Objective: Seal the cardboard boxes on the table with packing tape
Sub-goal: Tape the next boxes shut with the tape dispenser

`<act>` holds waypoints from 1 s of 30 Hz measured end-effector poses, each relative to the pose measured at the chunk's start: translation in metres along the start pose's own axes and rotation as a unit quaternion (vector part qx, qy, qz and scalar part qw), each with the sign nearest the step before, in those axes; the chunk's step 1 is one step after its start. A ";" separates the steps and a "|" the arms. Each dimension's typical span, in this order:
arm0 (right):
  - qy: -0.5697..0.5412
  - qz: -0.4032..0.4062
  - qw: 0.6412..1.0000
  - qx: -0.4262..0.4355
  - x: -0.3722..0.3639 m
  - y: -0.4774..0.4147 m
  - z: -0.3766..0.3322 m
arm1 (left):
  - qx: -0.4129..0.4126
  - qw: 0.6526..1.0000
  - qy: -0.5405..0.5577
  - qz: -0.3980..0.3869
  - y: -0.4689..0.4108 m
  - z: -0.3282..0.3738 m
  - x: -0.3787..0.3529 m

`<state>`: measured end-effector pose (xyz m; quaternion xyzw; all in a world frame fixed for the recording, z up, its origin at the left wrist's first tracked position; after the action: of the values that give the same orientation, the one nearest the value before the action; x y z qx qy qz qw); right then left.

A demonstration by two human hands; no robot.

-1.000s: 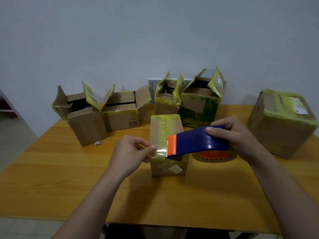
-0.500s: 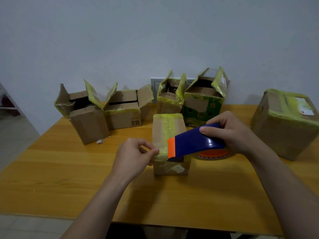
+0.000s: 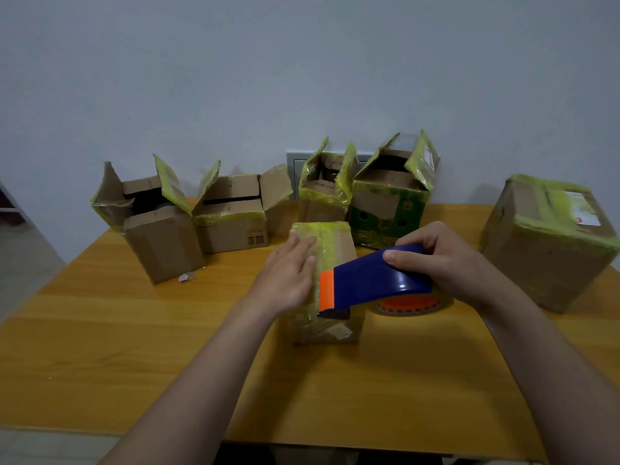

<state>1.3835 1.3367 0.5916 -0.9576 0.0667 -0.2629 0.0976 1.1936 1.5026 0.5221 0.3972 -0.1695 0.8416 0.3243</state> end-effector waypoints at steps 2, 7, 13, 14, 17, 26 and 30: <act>-0.010 -0.007 1.000 -0.009 0.001 0.003 0.002 | 0.014 0.998 -0.043 -0.038 -0.009 -0.004 -0.007; -0.013 -0.007 0.999 -0.030 0.012 0.011 0.008 | 0.019 0.991 -0.119 -0.059 -0.012 -0.009 -0.003; -0.010 0.032 0.999 -0.034 0.032 0.025 0.012 | 0.002 0.977 -0.202 -0.066 -0.015 -0.001 0.001; -0.005 0.032 0.999 -0.031 0.030 0.024 0.013 | 0.002 0.973 -0.220 -0.066 -0.018 0.003 0.003; -0.003 0.033 0.999 -0.029 0.028 0.024 0.016 | 0.025 0.981 -0.185 -0.059 -0.023 0.020 -0.002; -0.032 0.041 0.998 -0.030 0.038 0.036 0.023 | 0.054 0.979 -0.197 -0.002 -0.022 0.019 -0.026; -0.042 0.071 0.996 -0.036 0.055 0.046 0.026 | 0.059 0.974 -0.217 -0.015 -0.021 0.020 -0.026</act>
<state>1.4402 1.2856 0.5863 -0.9634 0.1403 -0.2125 0.0840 1.2319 1.4964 0.5151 0.5912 -0.1794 0.7390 0.2687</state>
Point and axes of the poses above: each hand's wrist, its own y-axis away from the middle knuckle, its own x-axis out of the back of the hand, z = x × y, the point moved 1 cm from there along -y, towards the middle knuckle, and after that the axes turned 1 degree about x, right-handed, at the moved point
